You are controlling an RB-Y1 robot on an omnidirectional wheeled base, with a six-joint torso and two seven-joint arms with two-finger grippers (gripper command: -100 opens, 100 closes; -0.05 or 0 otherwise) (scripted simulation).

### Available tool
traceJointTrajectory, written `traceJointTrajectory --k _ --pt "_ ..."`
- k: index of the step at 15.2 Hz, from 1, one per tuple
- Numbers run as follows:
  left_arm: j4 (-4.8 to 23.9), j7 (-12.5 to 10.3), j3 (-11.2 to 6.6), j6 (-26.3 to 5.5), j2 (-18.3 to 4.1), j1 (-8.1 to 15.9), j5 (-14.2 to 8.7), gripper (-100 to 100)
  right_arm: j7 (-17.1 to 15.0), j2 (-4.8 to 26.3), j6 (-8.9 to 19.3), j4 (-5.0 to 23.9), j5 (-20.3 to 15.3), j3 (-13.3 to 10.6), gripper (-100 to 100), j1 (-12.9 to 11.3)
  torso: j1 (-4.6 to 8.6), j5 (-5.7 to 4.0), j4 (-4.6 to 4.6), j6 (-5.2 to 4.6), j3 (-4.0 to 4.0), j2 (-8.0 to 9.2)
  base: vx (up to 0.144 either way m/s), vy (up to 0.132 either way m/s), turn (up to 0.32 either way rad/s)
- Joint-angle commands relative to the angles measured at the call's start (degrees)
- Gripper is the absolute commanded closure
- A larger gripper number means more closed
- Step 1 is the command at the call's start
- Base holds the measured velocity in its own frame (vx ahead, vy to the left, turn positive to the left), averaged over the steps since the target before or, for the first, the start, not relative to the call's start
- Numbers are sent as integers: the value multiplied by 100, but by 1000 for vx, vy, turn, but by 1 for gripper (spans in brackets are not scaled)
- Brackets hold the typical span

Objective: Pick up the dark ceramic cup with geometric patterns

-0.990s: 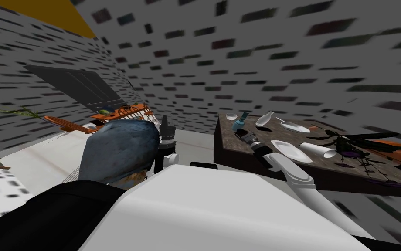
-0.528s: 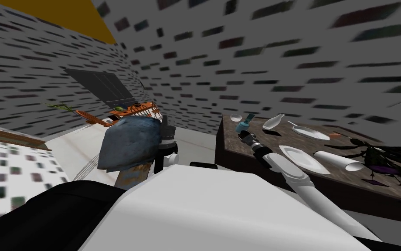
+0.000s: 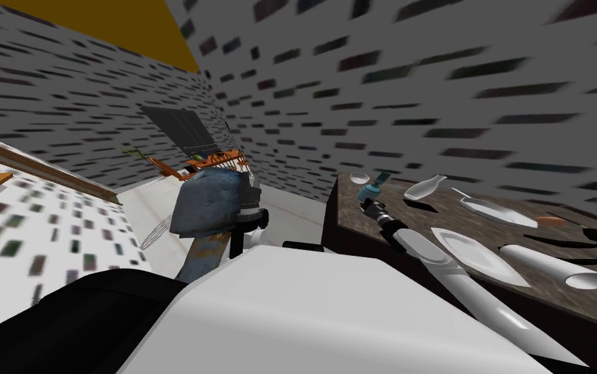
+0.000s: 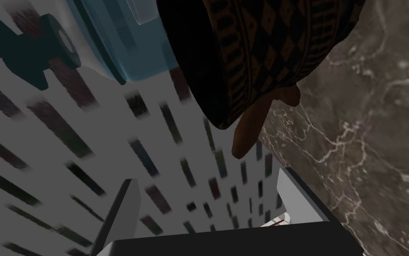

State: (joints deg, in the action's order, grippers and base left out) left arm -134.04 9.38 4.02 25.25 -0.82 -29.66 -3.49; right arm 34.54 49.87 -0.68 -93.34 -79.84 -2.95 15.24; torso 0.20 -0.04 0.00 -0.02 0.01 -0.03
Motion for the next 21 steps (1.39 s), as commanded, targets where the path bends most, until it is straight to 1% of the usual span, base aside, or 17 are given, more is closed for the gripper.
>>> traceJointTrajectory --k 1,2,4,7,11,12,13,14,15,20,21 --pt "0 0 0 0 0 0 0 0 26 196 188 121 -175 -177 -100 -16 0 0 0 0 0 0 -14 -21 77" --pt "0 0 0 0 0 0 0 0 98 261 234 234 -318 -249 -100 -26 -2 1 0 2 1 -1 -21 -28 201" --pt "0 0 0 0 0 0 0 0 98 261 234 234 -318 -249 -100 -26 -1 -1 0 3 0 0 -16 -27 104" --pt "0 0 0 0 0 0 0 0 251 383 312 495 -615 -438 -100 -4 -6 1 -1 2 1 -2 -13 -16 132" --pt "0 0 0 0 0 0 0 0 251 383 312 495 -615 -438 -100 -4 -9 2 -1 -1 2 -4 -5 -11 21" --pt "0 0 0 0 0 0 0 0 290 389 311 593 -689 -532 -100 48 -12 2 -1 -1 3 -6 1 -4 42" --pt "0 0 0 0 0 0 0 0 288 395 308 525 -601 -483 -100 11 -12 2 -2 1 4 -6 0 -5 26" --pt "0 0 0 0 0 0 0 0 301 411 340 536 -586 -518 -100 14 -12 2 -2 0 4 -7 0 0 0" --pt "0 0 0 0 0 0 0 0 301 410 342 536 -587 -516 100 14 -13 2 -1 0 4 -7 0 0 0" --pt "0 0 0 0 0 0 0 0 301 410 342 536 -587 -516 100 14 -15 3 -2 0 4 -7 0 0 0" --pt "0 0 0 0 0 0 0 0 298 304 555 587 -745 -563 -100 -63 -15 3 -2 0 4 -7 -57 -21 41"
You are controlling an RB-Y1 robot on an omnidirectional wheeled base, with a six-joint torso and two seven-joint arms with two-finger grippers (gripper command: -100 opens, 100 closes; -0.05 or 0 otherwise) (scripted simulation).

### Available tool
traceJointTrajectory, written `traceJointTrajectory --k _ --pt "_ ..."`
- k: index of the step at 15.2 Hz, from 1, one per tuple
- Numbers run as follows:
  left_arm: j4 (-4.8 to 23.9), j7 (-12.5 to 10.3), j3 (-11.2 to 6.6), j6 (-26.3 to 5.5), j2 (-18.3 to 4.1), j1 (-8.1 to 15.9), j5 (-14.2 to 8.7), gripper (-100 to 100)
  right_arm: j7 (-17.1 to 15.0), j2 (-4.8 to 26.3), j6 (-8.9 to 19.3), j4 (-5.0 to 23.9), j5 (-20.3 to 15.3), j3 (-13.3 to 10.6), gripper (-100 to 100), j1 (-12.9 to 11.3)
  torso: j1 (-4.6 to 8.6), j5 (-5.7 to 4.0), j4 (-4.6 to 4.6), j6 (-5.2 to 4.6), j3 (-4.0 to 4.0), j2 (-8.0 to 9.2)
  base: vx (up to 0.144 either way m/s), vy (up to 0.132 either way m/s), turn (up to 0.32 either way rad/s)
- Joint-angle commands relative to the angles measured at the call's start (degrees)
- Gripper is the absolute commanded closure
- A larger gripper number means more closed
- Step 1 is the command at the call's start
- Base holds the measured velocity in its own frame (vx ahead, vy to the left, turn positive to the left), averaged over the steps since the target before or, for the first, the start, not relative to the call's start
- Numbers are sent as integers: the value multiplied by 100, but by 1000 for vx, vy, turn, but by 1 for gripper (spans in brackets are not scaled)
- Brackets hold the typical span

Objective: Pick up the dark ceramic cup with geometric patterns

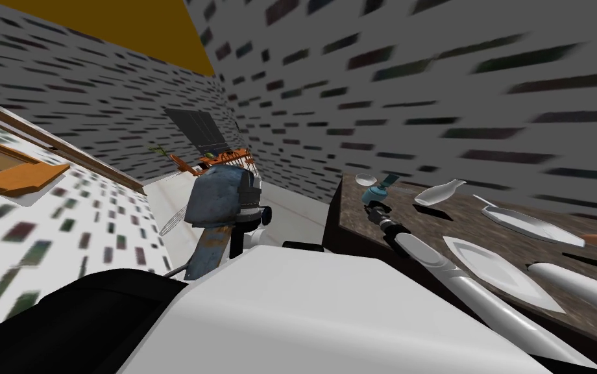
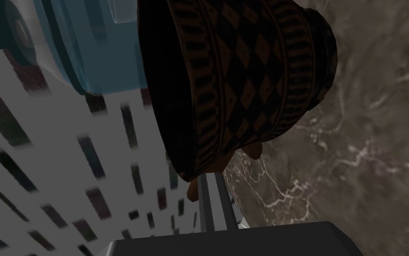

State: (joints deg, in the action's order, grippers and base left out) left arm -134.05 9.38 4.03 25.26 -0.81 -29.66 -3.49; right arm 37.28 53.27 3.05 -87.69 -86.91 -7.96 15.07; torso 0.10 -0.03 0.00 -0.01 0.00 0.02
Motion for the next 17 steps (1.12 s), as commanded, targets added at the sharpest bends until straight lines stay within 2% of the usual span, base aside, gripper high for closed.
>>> traceJointTrajectory --k 1,7,11,12,17 --pt "0 0 0 0 0 0 0 0 24 -37 183 22 -38 -62 -100 -45 0 0 0 0 0 0 -93 -43 67" --pt "0 0 0 0 0 1 0 0 108 -263 692 188 -448 -167 -100 -210 28 -1 15 -5 -30 47 -123 -70 52" --pt "1 0 -1 0 -1 1 0 0 236 -479 1140 359 -813 -258 -100 -371 66 -9 15 -4 -28 43 -127 -158 109" --pt "1 0 -1 0 -1 1 0 0 236 -479 1140 359 -813 -258 -100 -371 66 -10 15 -4 -31 49 -130 -133 92" --pt "1 0 -1 0 -2 1 0 0 451 -805 1727 612 -1289 -383 -100 -598 75 -11 12 -2 -22 32 -102 -166 151"
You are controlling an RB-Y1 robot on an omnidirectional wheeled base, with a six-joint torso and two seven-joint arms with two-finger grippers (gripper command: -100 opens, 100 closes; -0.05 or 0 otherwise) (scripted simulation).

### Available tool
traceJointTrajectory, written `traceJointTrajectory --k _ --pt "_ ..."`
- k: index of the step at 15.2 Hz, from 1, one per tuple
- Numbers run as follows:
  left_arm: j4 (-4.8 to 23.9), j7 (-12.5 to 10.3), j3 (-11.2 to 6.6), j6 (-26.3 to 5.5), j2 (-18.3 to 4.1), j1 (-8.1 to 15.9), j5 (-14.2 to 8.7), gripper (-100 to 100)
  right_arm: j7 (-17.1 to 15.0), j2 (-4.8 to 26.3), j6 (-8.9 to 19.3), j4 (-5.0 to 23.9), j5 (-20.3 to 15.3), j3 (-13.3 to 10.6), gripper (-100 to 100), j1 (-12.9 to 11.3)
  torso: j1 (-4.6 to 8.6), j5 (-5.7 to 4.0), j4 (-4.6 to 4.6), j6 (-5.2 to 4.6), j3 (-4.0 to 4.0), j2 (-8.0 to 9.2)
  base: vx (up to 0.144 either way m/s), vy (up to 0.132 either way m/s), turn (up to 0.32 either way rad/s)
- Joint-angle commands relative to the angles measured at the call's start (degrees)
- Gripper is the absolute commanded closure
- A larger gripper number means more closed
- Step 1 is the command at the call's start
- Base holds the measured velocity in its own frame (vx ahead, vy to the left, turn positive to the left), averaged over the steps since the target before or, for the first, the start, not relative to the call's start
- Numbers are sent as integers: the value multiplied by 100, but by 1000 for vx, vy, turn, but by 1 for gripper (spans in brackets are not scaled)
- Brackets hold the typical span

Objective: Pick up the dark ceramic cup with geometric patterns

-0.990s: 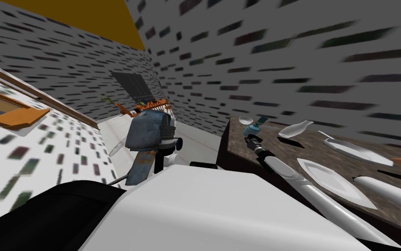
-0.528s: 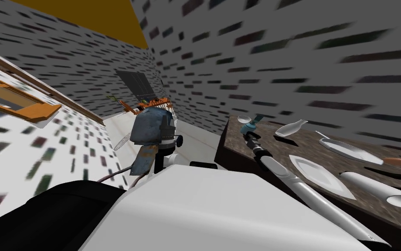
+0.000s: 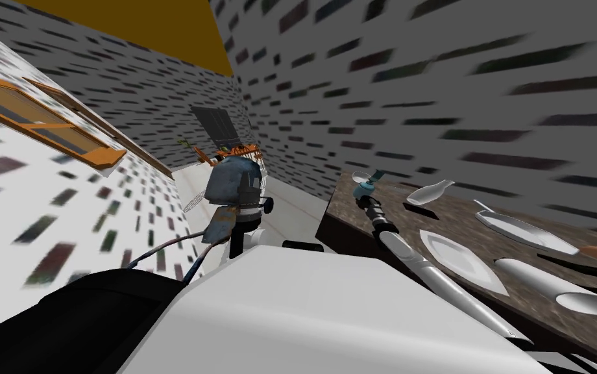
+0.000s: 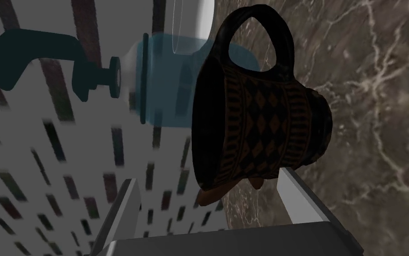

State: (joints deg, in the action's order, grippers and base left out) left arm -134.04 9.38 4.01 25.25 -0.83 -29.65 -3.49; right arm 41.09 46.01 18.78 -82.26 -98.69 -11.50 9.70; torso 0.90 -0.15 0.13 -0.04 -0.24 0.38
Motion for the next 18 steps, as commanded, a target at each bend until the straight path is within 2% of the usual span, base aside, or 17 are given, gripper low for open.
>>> traceJointTrajectory --k 1,10,14,15,16,17,18 --pt "0 0 0 0 0 0 0 0 117 -147 266 121 -201 -55 -100 -104 0 0 0 0 0 0 -124 -185 194" --pt "0 0 0 0 0 -1 0 0 540 -802 1084 552 -849 -272 -100 -416 25 0 -1 -2 14 -30 -96 -218 215" --pt "0 0 -1 0 -1 -1 0 0 698 -1113 1252 658 -1007 -395 -100 -419 45 -4 -5 3 28 -55 -70 -218 275" --pt "0 0 0 0 -1 -1 0 0 660 -1019 1187 638 -948 -339 -100 -455 43 -5 -7 5 33 -62 -42 -113 128" --pt "0 0 0 0 0 -2 0 0 718 -868 1027 614 -881 -217 -100 -553 23 -1 -9 0 38 -71 20 12 3" --pt "0 0 0 0 1 -3 0 0 727 -825 985 606 -863 -185 -100 -576 -13 10 -8 0 47 -92 59 97 -23" --pt "0 0 1 0 2 -3 0 0 686 -911 1080 676 -908 -273 -100 -562 -48 22 -8 1 56 -112 38 65 -20"
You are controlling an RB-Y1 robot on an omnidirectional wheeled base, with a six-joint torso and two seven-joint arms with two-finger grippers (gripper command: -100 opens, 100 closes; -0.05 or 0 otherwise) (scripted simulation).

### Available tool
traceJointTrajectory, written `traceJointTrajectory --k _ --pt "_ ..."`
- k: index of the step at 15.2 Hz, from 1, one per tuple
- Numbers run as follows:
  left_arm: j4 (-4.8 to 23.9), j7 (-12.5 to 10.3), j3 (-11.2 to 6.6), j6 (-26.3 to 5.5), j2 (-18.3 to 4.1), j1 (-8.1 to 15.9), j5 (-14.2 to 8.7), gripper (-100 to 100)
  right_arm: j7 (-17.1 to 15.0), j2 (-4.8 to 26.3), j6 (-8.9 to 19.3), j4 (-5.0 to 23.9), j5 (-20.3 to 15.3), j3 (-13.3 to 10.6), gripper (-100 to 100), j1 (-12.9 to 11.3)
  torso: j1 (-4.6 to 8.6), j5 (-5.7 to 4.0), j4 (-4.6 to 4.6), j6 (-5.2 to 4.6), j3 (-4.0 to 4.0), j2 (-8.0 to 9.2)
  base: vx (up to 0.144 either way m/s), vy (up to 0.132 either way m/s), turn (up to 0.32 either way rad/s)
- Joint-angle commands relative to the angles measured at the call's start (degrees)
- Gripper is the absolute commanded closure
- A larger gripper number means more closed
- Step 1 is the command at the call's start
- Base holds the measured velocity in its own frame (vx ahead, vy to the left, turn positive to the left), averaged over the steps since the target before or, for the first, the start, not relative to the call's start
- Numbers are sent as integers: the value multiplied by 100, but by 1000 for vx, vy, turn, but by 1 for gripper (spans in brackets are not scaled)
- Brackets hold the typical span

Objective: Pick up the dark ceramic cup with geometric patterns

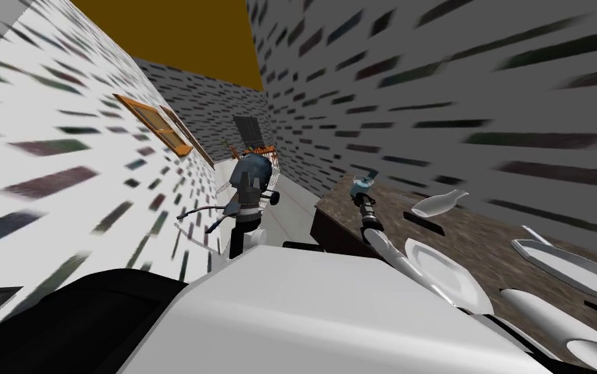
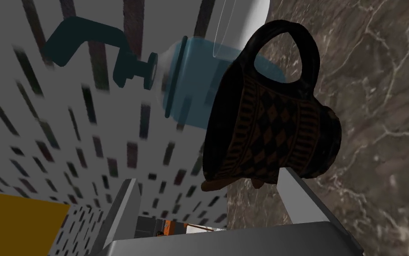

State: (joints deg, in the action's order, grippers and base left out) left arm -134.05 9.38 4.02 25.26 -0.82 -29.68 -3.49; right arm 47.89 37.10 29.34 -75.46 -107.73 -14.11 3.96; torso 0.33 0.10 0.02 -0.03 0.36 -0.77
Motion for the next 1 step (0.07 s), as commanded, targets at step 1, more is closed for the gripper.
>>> traceJointTrajectory --k 1 --pt "0 0 0 0 0 0 0 0 0 0 0 0 0 0 100 0 0 0 0 0 0 0 11 19 -5"
